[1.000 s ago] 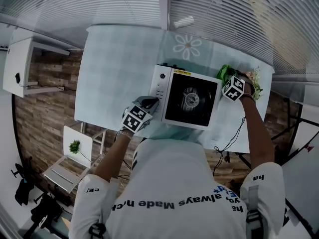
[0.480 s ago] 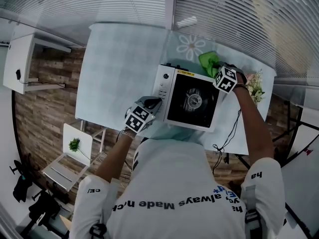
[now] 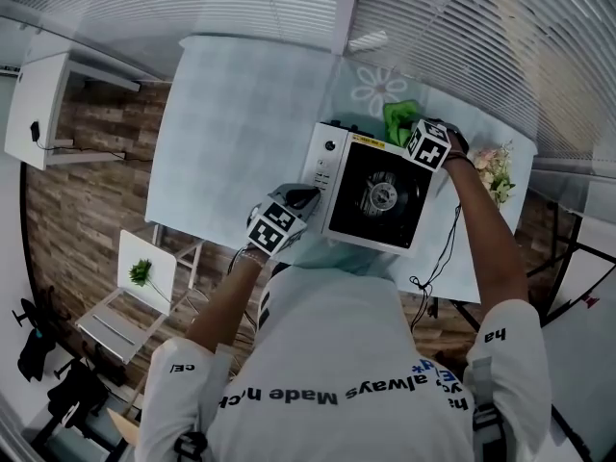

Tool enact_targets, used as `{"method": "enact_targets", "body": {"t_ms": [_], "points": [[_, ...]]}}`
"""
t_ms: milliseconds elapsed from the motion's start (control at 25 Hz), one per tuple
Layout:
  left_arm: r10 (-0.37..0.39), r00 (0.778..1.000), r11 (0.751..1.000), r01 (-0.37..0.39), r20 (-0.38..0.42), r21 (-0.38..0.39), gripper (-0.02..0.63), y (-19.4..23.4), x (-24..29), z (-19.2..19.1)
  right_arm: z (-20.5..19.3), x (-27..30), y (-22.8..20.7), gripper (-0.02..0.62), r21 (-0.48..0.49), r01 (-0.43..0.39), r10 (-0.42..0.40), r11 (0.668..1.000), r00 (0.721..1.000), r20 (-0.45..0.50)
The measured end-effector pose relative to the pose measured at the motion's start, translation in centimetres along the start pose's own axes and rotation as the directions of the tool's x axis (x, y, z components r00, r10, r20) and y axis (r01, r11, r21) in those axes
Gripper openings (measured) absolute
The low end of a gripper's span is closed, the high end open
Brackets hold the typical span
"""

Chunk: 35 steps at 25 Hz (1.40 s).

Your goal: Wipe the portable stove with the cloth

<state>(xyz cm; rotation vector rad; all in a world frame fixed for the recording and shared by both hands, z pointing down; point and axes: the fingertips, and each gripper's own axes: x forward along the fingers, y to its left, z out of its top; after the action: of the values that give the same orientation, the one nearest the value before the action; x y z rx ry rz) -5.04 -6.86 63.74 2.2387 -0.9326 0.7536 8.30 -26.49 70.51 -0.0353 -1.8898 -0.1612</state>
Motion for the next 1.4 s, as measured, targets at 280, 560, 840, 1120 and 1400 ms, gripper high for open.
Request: {"method": "enact_targets", "body": {"t_ms": [280, 560, 840, 1120, 1400], "points": [[-0.006, 1.000, 1.000, 0.006, 0.013, -0.007, 0.011, -0.1, 0.1, 0.0, 4.6, 0.8, -0.1, 0.026, -0.027, -0.021, 0.022, 0.999, 0.999, 0.043], [0.004, 0.999, 1.000, -0.003, 0.035, -0.003, 0.011, 0.0, 0.1, 0.0, 6.3, 0.9, -0.5, 0.026, -0.026, 0.023, -0.022, 0.999, 0.999, 0.035], [0.033, 0.998, 0.999, -0.033, 0.051, -0.006, 0.011, 0.0, -1.5, 0.0, 13.2, -2.0, -3.6, 0.026, -0.027, 0.191, -0.185, 0.981, 0.972, 0.148], [0.006, 0.998, 1.000, -0.004, 0.064, -0.031, 0.012, -1.4, -2.1, -1.1, 21.7, 0.2, -2.8, 0.026, -0.165, 0.209, -0.182, 0.964, 0.969, 0.166], [-0.027, 0.998, 0.998, 0.030, 0.055, -0.056, 0.011, -2.7, -2.7, -3.5, 24.4, 4.5, 0.0, 0.026, -0.326, 0.089, -0.084, 0.941, 0.996, 0.030]]}}
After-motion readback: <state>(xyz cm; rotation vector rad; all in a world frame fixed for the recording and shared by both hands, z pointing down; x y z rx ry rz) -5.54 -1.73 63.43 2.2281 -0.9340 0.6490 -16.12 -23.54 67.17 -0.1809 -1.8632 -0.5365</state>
